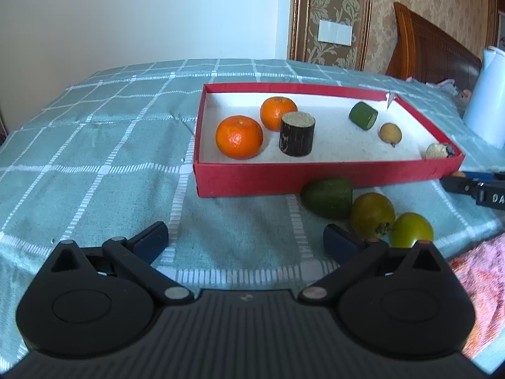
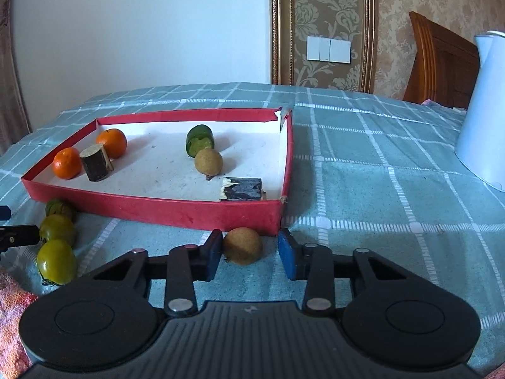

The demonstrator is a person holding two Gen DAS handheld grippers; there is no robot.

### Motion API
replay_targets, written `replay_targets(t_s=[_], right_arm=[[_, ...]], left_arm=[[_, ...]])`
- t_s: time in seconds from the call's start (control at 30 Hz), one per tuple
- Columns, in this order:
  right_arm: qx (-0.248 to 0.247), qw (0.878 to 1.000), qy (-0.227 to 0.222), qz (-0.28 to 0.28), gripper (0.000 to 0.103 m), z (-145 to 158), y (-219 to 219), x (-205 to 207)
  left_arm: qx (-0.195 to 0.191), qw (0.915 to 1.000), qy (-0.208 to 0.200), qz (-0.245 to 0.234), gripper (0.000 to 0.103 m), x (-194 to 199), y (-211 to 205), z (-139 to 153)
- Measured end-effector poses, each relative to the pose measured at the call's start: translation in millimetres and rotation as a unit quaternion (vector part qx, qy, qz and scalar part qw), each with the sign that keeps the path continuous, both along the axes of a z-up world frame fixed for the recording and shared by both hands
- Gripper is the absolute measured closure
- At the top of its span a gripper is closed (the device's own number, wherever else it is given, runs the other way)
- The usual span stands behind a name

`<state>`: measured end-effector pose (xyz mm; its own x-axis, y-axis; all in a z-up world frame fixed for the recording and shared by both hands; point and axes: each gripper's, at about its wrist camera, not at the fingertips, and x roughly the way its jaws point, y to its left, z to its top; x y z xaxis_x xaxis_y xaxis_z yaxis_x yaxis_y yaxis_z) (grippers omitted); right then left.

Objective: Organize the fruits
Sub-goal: 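Carry the kiwi into the tray and open the right gripper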

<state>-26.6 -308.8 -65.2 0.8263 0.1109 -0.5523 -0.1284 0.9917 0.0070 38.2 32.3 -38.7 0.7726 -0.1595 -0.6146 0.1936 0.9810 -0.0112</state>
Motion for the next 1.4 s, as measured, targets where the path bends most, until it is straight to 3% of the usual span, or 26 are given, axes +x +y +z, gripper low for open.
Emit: replay_targets(t_s=[0.17,0.77,1.13,1.4], right_arm=[[0.02,1.0,-0.012,-0.008,0.076,1.8,-5.8,-5.3],[0.043,0.999,-0.028,-0.006,0.076,8.1,-5.4,-17.9],[-0.002,0.997,-0.059,0.043,0.076,30.7,38.4,-0.6],[-0.019,0.998,-0.047,0.047,0.076,29.7,60.2,36.2]], left_arm=[[0.003,1.0,0.0,0.0,0.0,-0.8,-0.7,-0.4],[0.0,1.0,0.0,0.0,0.0,-0.6,0.4,-0.1],[0.0,1.0,0.0,0.0,0.0,-0.4,0.8,-0.3],[-0.003,1.0,0.0,0.0,0.0,-0.5,1.3,-0.1]])
